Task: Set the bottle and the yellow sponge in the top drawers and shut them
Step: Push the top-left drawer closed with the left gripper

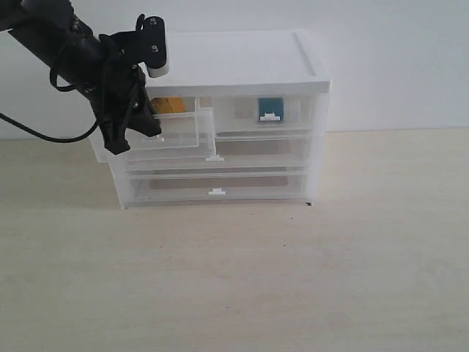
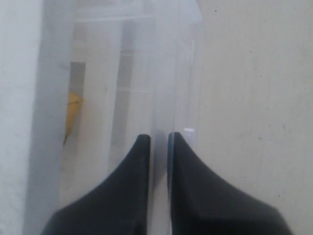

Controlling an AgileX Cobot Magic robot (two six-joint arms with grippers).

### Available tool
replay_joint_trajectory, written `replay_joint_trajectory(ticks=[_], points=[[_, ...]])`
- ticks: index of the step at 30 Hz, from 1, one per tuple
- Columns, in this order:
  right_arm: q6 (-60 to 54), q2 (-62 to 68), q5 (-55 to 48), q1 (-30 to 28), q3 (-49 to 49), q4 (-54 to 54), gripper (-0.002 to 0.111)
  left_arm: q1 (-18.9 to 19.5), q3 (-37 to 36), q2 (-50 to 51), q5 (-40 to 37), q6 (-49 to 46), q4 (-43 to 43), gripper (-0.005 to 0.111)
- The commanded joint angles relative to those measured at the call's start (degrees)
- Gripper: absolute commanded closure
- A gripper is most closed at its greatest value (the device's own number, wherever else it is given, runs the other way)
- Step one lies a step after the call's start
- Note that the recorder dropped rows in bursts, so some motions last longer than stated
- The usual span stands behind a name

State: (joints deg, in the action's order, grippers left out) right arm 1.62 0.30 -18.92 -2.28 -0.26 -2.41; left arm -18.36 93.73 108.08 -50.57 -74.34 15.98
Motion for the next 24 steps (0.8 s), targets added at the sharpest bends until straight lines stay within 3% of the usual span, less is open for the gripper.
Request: replay_joint_trajectory(ticks=[1,8,13,16,19,21,24], points=[[-0.22,-0.3,0.46,0.14,0.26,0.16,0.108,0.1,0.92,0.01,7.7,1.0,-3.71,0.102],[-0.22,-0.3,0.46,0.14,0.26,0.16,0.108,0.1,0.92,0.26,14.38,1.0,-6.9,0.102],[-0.22,-0.3,0.46,0.14,0.26,0.16,0.108,0.1,0.92,0.26,14.13,1.41,-8.57,0.072],[-0.22,-0.3,0.46,0.14,0.26,0.16,0.108,0.1,0.92,0.26,15.65,2.38,-10.03,0.065],[-0.22,-0.3,0.46,0.14,0.26,0.16,0.108,0.1,0.92,0.26,16.48,2.79,-11.12,0.08],[-0.22,-0.3,0.46,0.14,0.26,0.16,0.108,0.1,0.92,0.26,16.23,2.79,-11.05,0.099],[-0.22,-0.3,0.46,0.14,0.26,0.16,0.108,0.1,0.92,0.26,15.9,2.92,-11.05,0.102]])
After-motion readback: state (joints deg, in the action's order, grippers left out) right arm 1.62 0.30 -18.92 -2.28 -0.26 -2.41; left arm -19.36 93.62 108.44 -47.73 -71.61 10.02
